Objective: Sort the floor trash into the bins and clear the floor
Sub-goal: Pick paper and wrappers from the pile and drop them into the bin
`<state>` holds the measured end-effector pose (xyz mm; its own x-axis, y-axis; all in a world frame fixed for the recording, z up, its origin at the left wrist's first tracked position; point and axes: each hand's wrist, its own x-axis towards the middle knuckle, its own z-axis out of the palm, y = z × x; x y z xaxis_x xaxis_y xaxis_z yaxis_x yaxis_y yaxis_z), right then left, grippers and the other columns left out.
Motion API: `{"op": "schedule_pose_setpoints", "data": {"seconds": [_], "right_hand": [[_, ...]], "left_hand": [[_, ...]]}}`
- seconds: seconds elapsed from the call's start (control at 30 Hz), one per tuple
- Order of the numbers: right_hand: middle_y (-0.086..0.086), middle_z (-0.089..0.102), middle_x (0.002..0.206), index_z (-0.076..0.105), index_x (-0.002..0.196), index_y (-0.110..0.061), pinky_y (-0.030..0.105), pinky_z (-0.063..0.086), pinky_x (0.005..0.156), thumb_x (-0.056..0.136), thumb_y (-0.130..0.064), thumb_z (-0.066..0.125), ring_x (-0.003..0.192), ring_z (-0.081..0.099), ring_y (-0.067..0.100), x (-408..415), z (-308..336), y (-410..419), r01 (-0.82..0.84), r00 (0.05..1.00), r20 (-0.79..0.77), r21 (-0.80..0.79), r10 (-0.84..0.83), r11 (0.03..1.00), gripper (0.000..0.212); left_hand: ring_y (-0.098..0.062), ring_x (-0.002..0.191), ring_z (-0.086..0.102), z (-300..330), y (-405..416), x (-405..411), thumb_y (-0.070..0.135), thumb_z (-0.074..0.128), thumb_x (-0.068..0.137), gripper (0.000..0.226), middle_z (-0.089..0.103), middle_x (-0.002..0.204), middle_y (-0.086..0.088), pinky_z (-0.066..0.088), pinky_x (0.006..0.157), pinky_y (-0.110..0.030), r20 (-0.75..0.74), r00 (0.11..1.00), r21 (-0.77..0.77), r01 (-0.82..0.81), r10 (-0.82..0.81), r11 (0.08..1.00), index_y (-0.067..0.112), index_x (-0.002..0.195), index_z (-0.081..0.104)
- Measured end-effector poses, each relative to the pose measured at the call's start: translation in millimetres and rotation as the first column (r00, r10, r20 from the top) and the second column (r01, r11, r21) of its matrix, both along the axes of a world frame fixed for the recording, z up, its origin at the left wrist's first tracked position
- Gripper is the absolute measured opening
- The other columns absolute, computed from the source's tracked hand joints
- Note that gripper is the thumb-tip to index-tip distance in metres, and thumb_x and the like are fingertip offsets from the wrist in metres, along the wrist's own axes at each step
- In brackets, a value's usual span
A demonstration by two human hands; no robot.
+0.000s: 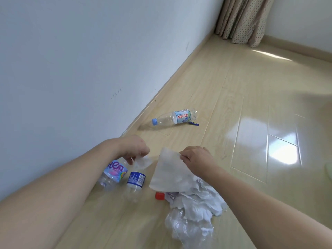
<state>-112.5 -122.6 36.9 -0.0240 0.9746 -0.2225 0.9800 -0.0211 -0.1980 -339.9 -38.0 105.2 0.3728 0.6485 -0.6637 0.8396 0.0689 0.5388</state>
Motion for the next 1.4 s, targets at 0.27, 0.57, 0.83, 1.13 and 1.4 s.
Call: {"op": "schedule_pose_setpoints", "data": {"seconds": [0.27,0.57,0.83,1.13,1.4], "right_hand": [[-0.007,0.063,0.085,0.072,0.089,-0.018,0.026,0.046,0.071,0.093,-0.022,0.056,0.079,0.057,0.013,47.5,85.0,-39.5,0.36,0.868,-0.411,0.136,-0.278,0.923,0.017],[-0.012,0.067,0.072,0.075,0.074,-0.026,0.023,0.043,0.056,0.09,-0.024,0.06,0.064,0.055,0.01,165.8,149.5,-124.2,0.59,0.651,-0.574,-0.029,-0.497,0.807,0.021],[0.001,0.066,0.09,0.066,0.091,-0.015,0.03,0.053,0.059,0.095,-0.016,0.047,0.056,0.069,0.015,270.5,134.5,-217.1,0.612,0.736,-0.355,-0.014,-0.577,0.79,0.019],[0.015,0.069,0.1,0.056,0.097,-0.01,0.034,0.056,0.065,0.095,-0.012,0.044,0.07,0.069,0.023,320.1,134.7,-258.4,0.589,0.654,-0.426,-0.231,-0.625,0.774,0.013],[0.013,0.068,0.097,0.062,0.104,-0.012,0.035,0.06,0.07,0.094,-0.006,0.046,0.071,0.07,0.024,397.6,180.0,-312.2,0.779,0.477,-0.415,-0.21,-0.775,0.591,0.02]], "left_hand": [[-0.031,0.075,0.061,39.5,-16.9,66.7,0.002,0.044,0.087,0.018,0.06,0.078,-0.013,0.055,0.072,-0.04,0.132,0.991,0.043,-0.01,0.004,0.999,0.009,0.071,0.048],[-0.029,0.076,0.063,93.8,-71.6,206.0,0.001,0.042,0.082,0.015,0.07,0.078,-0.016,0.053,0.064,-0.03,0.361,0.932,0.021,0.039,-0.044,0.999,0.006,0.071,0.052],[-0.024,0.064,0.06,116.1,-150.6,329.2,0.002,0.042,0.086,0.015,0.065,0.066,-0.008,0.05,0.064,-0.029,0.294,0.926,0.143,0.204,-0.238,0.969,0.009,0.073,0.046],[-0.018,0.061,0.057,107.5,-210.5,393.2,0.007,0.043,0.087,0.018,0.055,0.046,0.009,0.048,0.062,-0.026,0.149,0.925,0.179,0.323,-0.35,0.929,0.012,0.07,0.044],[-0.032,0.078,0.065,122.9,-242.4,445.8,0.003,0.041,0.085,0.009,0.068,0.094,-0.023,0.058,0.082,-0.041,0.417,0.88,-0.013,0.259,-0.23,0.966,0.004,0.083,0.049]]}}
